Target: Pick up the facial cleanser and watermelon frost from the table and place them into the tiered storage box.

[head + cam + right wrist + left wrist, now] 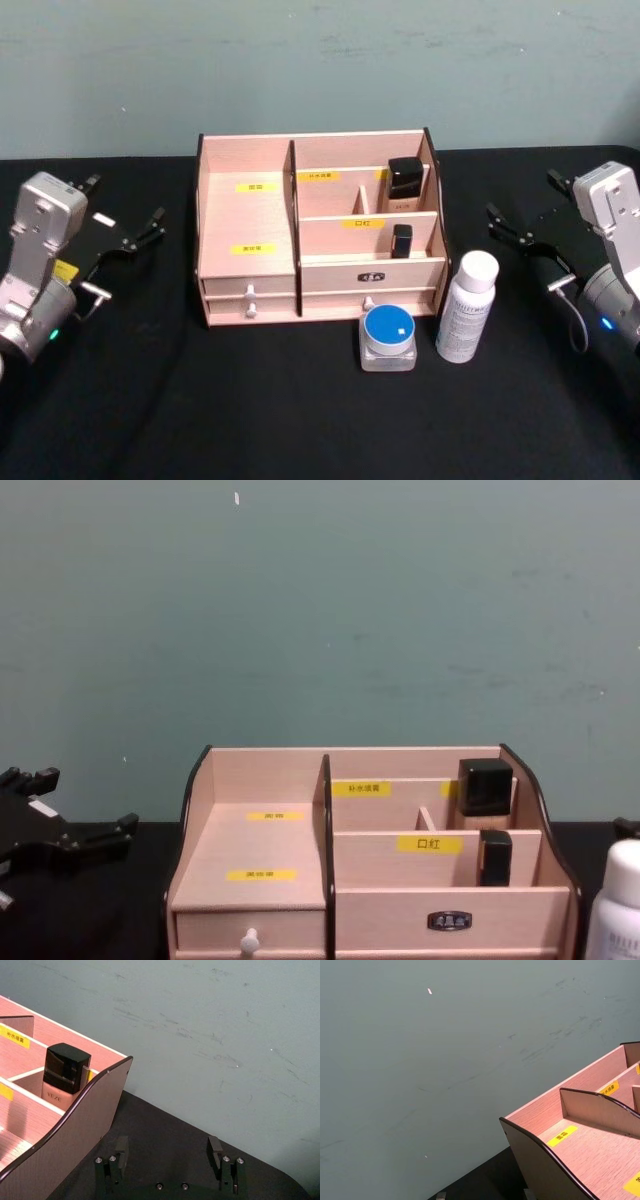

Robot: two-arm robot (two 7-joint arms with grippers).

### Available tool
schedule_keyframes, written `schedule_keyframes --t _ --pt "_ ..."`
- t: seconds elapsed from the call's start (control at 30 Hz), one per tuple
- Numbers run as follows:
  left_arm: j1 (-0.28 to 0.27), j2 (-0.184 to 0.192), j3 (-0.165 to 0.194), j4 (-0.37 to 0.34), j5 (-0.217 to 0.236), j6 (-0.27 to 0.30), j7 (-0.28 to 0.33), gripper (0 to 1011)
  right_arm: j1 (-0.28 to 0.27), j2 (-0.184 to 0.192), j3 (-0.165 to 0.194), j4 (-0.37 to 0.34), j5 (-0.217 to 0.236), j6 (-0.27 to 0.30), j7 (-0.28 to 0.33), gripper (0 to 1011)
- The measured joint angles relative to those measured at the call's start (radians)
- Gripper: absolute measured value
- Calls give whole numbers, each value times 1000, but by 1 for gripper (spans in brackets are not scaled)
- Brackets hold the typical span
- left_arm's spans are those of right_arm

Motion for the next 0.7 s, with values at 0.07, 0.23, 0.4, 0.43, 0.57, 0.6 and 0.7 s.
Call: schedule_keyframes --t 0.07,0.23,0.4,0.43,0.57,0.6,0.7 --pt "0 0 0 0 0 0 0 1001 0 0 0 0 0 0 0 1002" --pt "0 0 0 0 0 0 0 1001 0 0 0 0 0 0 0 1002" --pt "0 0 0 0 0 0 0 1001 0 0 0 0 0 0 0 1003" --pt "0 0 0 0 0 0 0 1001 0 0 0 0 0 0 0 1003" --pt "0 0 0 0 0 0 0 1001 0 0 0 0 0 0 0 1002" --pt "0 0 0 0 0 0 0 1001 0 0 0 0 0 0 0 1002" --pt "0 0 0 0 0 0 0 1001 0 0 0 0 0 0 0 1002"
